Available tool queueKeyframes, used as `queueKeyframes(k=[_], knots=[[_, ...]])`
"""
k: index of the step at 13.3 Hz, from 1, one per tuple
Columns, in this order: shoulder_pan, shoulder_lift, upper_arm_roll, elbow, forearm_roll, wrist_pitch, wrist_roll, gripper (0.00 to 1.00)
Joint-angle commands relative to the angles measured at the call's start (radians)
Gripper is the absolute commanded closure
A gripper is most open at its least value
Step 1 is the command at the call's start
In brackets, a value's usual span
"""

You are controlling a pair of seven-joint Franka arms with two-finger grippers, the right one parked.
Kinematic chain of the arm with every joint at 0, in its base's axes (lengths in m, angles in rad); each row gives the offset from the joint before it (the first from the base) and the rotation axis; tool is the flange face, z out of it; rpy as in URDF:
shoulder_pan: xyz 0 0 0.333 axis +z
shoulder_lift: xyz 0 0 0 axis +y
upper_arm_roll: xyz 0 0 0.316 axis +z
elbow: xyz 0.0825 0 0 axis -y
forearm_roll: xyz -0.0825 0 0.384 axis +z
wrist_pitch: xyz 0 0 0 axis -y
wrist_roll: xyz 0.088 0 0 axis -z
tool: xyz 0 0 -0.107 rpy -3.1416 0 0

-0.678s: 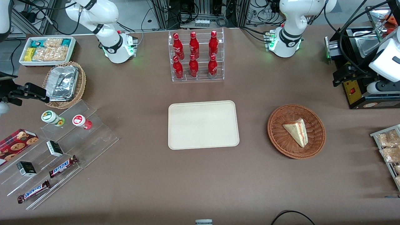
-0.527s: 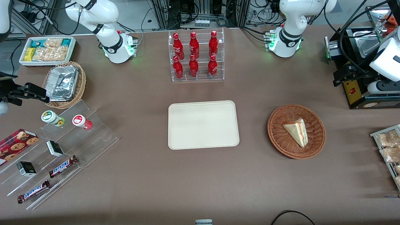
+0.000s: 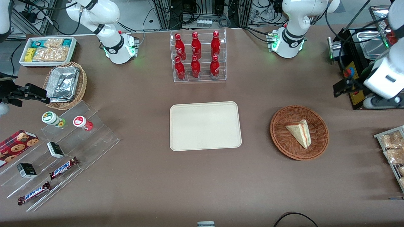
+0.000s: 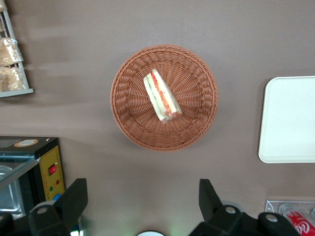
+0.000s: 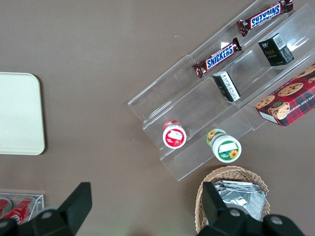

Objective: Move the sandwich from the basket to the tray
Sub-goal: 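Move the left gripper over the sandwich in the wicker basket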

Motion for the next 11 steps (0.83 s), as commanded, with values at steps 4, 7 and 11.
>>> queueKeyframes(k=[4,7,11], knots=[[-0.010,-0.036,0.000,-0.293,0.009,0.315,-0.185,0.00],[-0.024,-0.030,-0.003,-0.417,0.000,0.477,-0.335,0.00],[-0.045,-0.024,-0.005,-0.570,0.002,0.698,-0.478,0.00]])
